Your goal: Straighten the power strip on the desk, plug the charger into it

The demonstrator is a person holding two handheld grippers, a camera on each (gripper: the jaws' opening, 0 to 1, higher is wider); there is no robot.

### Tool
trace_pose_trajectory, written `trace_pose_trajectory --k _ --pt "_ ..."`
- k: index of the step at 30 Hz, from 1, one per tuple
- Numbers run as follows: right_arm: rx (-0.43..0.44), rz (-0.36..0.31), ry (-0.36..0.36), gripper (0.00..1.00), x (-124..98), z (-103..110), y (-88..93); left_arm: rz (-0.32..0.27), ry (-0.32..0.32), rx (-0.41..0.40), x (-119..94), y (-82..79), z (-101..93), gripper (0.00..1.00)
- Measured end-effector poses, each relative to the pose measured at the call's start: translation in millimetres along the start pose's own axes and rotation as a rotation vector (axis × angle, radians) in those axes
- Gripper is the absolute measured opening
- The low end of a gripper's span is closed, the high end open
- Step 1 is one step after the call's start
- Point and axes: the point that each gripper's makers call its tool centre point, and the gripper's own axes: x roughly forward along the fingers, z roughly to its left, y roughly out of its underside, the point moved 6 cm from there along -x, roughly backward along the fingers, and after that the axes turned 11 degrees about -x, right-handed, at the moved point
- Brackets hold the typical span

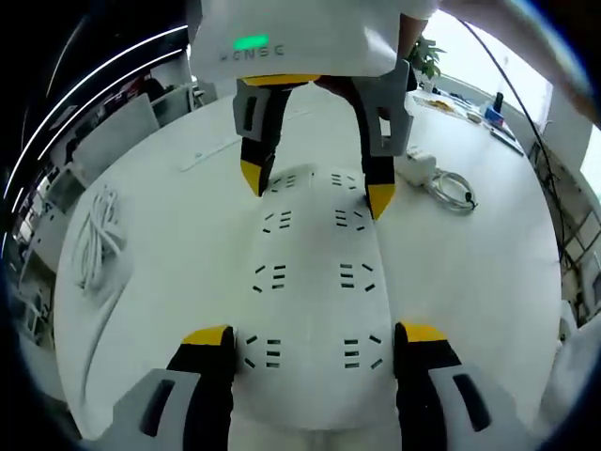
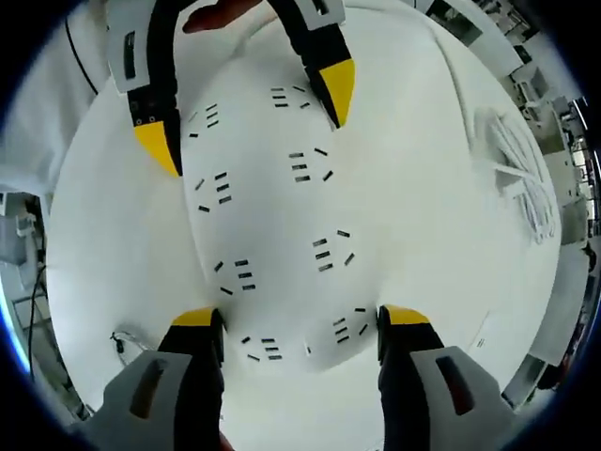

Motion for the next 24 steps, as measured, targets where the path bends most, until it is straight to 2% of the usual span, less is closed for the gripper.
trace_pose_trajectory --k 14,24 --pt "0.033 -0.028 0.028 0.65 -5 16 -4.8 0.004 0.015 0.014 1 -1.4 1.9 0.7" --pt "0.118 -0.032 0.03 0.65 -2 14 3.8 0.014 0.059 0.072 2 -3.5 2.9 0.7"
